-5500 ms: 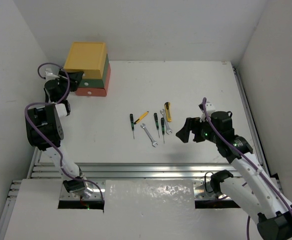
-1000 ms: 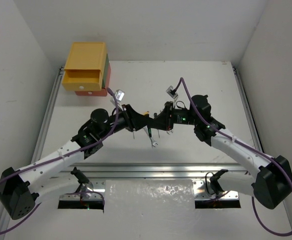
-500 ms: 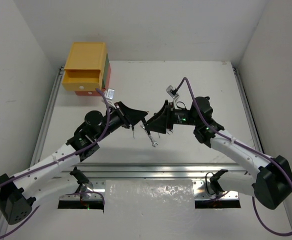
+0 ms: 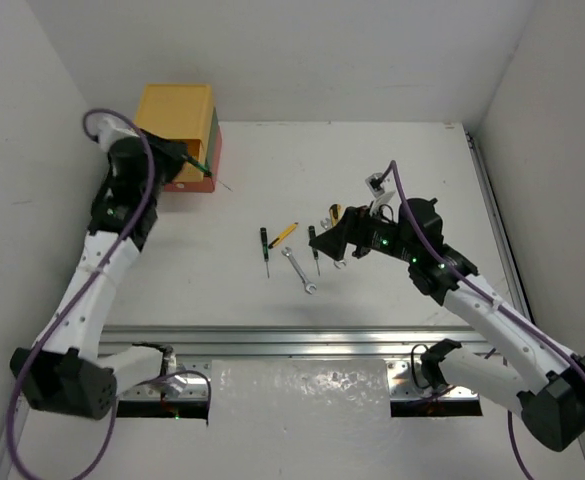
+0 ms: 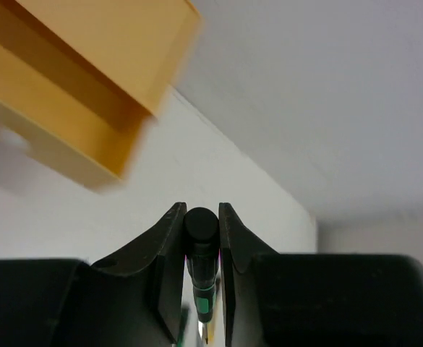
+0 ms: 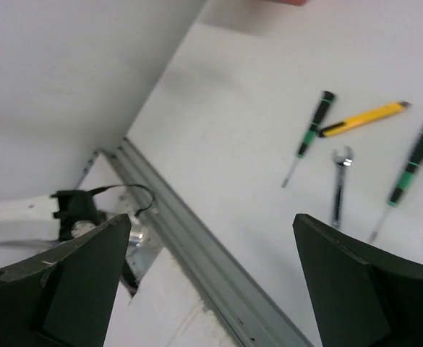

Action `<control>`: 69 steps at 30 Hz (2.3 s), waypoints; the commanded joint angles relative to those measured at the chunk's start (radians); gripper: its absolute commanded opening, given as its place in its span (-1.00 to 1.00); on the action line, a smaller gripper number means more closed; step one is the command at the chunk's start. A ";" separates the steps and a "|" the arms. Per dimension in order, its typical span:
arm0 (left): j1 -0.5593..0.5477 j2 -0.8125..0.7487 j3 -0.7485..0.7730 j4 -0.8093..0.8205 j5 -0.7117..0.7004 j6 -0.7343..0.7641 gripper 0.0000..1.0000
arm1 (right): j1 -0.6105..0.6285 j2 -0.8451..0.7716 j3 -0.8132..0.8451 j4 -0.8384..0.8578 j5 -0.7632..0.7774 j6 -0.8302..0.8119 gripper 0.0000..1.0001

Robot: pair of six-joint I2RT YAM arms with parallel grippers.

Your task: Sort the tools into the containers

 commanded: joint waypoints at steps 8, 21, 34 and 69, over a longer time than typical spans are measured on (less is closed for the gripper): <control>0.435 0.435 0.420 -0.100 0.074 -0.026 -1.00 | -0.011 -0.115 0.044 -0.268 0.196 -0.110 0.90; 0.462 0.534 0.378 0.084 0.205 -0.104 -0.30 | -0.013 -0.060 0.009 -0.256 0.170 -0.123 0.92; 0.461 0.201 0.317 0.034 0.272 -0.013 0.79 | 0.046 0.604 0.424 -0.526 0.528 -0.166 0.37; -0.212 -0.175 -0.410 0.461 0.542 0.007 0.76 | 0.096 0.262 0.133 0.051 -0.096 -0.171 -1.00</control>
